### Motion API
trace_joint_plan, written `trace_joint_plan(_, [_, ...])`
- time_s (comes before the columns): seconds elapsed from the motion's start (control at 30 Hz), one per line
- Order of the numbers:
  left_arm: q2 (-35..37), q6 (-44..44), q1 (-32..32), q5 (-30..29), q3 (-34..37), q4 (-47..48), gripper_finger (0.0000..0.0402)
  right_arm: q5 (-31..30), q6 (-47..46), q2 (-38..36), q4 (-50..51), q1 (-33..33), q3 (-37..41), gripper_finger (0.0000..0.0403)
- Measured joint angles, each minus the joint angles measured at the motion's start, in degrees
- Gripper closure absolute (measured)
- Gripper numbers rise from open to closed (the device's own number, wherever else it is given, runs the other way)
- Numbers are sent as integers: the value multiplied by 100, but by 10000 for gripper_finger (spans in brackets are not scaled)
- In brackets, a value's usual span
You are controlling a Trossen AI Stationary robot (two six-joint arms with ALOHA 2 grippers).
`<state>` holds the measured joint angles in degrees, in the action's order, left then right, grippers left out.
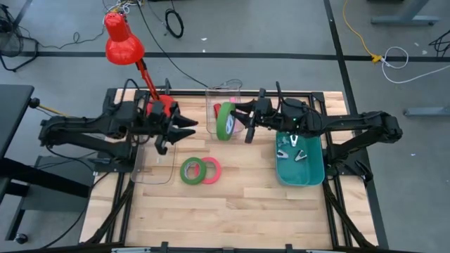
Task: Pick and place Stapler, Stapler remover, tape
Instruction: Put the bottom green tape into the left transparent bin
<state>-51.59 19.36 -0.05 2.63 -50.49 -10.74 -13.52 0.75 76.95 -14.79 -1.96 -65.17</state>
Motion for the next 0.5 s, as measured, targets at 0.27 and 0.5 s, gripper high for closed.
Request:
trace_joint_plan(0.27, [-560, 255, 0, 165, -179, -40, 134, 96, -11, 0, 41, 0, 0, 312])
trace_joint_plan(0.5, [-995, 213, -2, 162, -187, -618, 98, 105, -22, 4, 123, 0, 0, 312])
